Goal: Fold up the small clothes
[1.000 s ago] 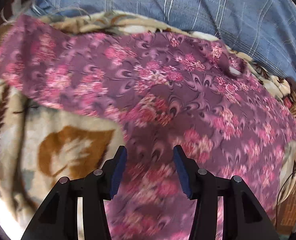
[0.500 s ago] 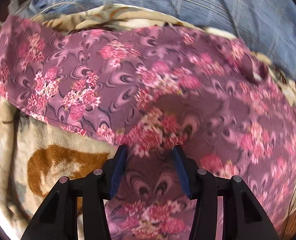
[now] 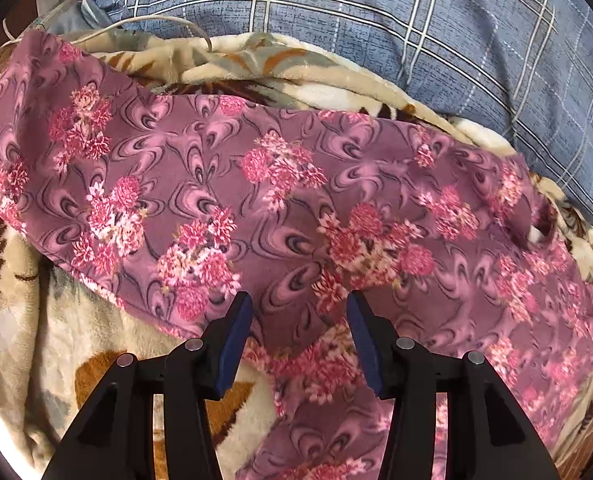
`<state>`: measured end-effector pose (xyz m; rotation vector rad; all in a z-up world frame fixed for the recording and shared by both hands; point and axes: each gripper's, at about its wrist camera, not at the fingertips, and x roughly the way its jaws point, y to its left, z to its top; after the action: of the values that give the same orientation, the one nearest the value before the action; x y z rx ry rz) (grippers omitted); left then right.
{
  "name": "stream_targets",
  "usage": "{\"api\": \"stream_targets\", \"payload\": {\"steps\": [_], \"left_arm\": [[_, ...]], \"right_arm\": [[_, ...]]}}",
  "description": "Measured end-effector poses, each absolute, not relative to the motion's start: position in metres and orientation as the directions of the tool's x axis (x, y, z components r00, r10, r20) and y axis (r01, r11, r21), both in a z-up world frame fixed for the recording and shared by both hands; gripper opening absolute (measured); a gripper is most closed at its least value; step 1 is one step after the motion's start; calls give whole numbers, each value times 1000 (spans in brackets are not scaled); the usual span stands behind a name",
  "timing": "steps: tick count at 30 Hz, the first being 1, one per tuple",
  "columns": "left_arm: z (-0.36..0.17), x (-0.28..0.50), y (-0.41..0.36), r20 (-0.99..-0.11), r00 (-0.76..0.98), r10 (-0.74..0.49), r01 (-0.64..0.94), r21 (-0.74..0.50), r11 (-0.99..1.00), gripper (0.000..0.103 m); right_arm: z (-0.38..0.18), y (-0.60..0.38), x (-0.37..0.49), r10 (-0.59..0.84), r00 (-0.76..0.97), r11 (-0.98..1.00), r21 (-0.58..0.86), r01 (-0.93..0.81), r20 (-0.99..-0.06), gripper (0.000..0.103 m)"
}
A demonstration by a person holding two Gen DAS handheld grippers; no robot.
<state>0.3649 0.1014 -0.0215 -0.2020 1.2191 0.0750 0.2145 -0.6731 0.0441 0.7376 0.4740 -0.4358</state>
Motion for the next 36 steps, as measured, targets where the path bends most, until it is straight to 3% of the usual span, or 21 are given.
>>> {"api": "stream_targets", "payload": {"steps": [2, 6, 7, 11, 13, 20, 25, 31, 36], "left_arm": [[-31, 369, 100, -942, 335, -23, -175, -87, 981, 48], [-51, 373, 105, -943, 333, -25, -207, -99, 973, 50], [-50, 373, 105, -941, 338, -28, -202, -102, 974, 50], [-38, 366, 119, -937, 342, -77, -192, -150, 970, 49], [-17, 361, 138, -915, 396, -81, -210, -176, 962, 49], [47, 360, 215, -852, 523, 16, -351, -199, 915, 49], [75, 351, 266, -816, 563, 133, -465, -179, 867, 49], [52, 352, 272, -859, 461, 223, -486, -34, 873, 50], [7, 368, 284, -915, 384, 120, -528, -111, 842, 54]], "right_arm": [[59, -683, 222, -263, 802, 680, 487, 549, -536, 9], [10, -709, 249, -265, 594, 648, 315, 693, -760, 9], [1, -711, 245, -258, 582, 633, 320, 705, -771, 11], [12, -701, 210, -250, 659, 597, 423, 682, -709, 22], [24, -698, 192, -239, 678, 604, 440, 664, -695, 34], [48, -648, 136, -176, 705, 645, 461, 610, -687, 46], [27, -635, 142, -157, 665, 633, 443, 635, -730, 46], [26, -652, 152, -197, 654, 608, 432, 666, -731, 46], [31, -682, 164, -253, 669, 546, 468, 695, -699, 56]]}}
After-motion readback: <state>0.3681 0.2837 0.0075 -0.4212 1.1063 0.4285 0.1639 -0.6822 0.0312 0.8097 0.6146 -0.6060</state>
